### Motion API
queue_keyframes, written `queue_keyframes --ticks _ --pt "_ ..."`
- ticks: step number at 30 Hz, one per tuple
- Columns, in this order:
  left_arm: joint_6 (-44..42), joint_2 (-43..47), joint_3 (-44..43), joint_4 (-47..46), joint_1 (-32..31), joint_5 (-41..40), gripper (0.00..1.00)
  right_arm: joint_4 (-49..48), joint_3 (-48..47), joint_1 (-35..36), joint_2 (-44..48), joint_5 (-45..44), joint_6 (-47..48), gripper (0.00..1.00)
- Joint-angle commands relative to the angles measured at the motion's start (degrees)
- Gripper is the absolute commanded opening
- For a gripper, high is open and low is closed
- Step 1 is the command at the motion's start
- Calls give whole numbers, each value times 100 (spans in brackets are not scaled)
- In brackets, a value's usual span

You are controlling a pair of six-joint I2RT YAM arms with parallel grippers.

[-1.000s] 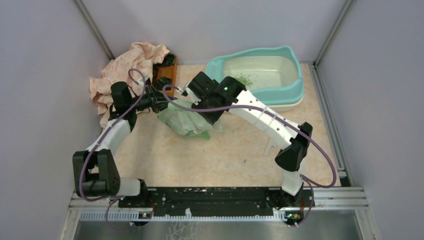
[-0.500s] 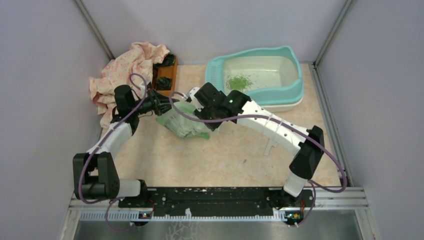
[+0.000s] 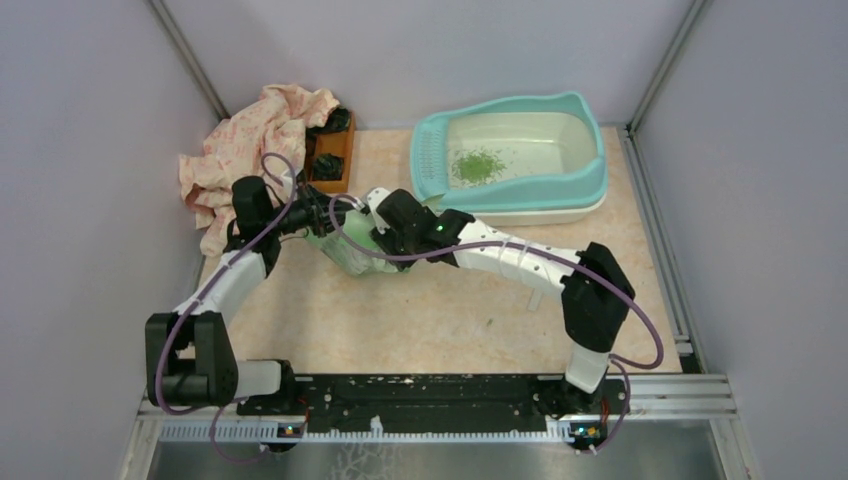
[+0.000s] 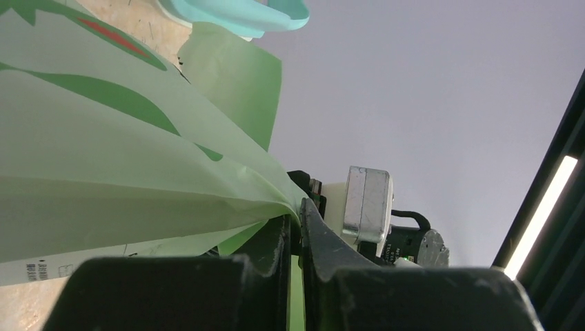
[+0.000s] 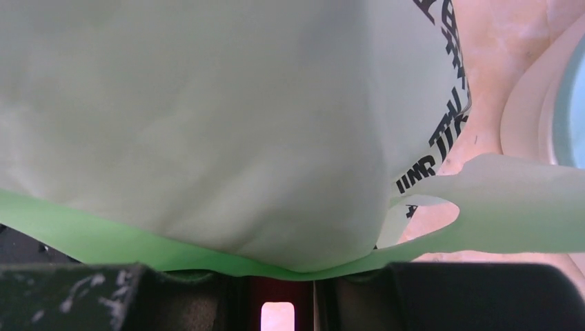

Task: Fill the litter box with clean litter
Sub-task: 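Scoop the cat litter from the cat litter bag.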

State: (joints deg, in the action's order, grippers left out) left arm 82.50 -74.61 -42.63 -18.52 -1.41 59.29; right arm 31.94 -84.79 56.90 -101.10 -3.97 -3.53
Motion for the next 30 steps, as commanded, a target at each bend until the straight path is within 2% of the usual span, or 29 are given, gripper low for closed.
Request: queue_keyframes --ticks 1,11,16,22,30 --pt "-17 446 -125 -728 -334 958 8 -2027 529 260 -253 727 -230 0" --pt "60 141 28 -1145 -207 994 7 -4220 2772 361 1611 120 -85 0" --pt "-185 59 -171 -854 172 1137 6 -4761 3555 536 2283 -170 21 0" --pt "-423 -167 -404 -640 842 1422 6 -4841 3957 621 2870 -398 61 0" --pt "-634 -457 -496 -574 1112 1501 7 -4226 4018 639 3380 -556 189 0"
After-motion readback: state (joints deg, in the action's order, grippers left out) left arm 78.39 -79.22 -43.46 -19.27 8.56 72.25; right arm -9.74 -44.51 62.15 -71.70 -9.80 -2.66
